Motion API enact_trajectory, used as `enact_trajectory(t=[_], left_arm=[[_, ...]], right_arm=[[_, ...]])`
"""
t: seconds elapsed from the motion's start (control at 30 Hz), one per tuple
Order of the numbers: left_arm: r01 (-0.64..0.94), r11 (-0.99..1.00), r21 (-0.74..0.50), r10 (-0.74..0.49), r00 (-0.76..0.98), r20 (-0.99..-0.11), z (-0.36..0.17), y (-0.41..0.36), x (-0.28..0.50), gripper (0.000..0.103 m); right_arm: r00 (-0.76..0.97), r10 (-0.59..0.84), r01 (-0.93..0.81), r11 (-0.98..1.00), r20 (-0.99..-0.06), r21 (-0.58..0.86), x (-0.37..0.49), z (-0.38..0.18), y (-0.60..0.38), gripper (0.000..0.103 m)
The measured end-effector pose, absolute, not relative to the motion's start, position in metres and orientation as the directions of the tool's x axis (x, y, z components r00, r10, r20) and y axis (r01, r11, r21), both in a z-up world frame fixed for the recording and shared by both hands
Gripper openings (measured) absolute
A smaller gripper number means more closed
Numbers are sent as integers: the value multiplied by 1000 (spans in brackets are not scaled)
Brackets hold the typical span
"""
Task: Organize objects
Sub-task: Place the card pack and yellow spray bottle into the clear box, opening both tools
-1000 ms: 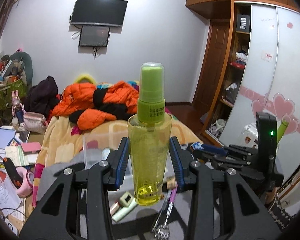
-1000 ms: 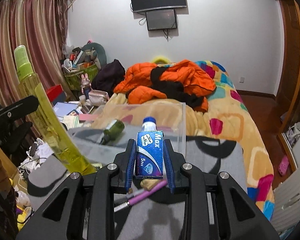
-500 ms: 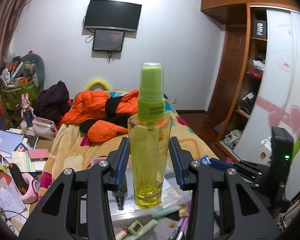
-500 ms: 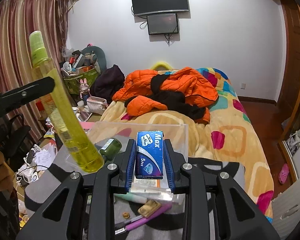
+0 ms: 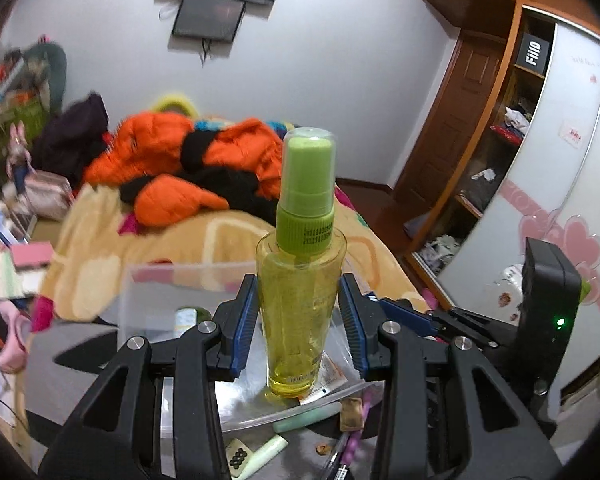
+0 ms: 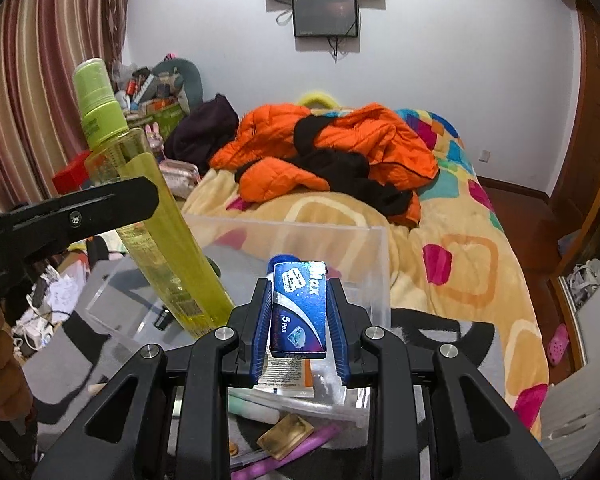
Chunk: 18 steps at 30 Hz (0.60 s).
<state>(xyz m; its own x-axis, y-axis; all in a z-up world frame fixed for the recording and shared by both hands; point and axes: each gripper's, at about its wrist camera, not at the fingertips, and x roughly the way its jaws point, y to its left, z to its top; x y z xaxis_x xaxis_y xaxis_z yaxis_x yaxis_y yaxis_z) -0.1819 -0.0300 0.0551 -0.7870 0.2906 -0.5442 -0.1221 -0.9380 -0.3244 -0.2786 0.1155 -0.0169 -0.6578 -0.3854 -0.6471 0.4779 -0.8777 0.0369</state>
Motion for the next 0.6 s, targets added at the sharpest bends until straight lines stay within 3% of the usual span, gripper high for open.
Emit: enact_trajectory(t=[0.13,0.43,0.6], left_arm=[[-105,-923,-369,310,-773,-554,49,-43,-193,40],[-34,-942,-335,240,-766,-596,31,-66,-210,41],[24,-970,-242,140,-760,-635,20,-70,-217,42]], right_arm=[[-642,-365,480,-877,-674,17,-287,-28,107,25],[-605,-348,503,-864,-716,-6,-298,-49,88,25],[-587,-339,515,-857,-735,-16,-300,-58,81,25]])
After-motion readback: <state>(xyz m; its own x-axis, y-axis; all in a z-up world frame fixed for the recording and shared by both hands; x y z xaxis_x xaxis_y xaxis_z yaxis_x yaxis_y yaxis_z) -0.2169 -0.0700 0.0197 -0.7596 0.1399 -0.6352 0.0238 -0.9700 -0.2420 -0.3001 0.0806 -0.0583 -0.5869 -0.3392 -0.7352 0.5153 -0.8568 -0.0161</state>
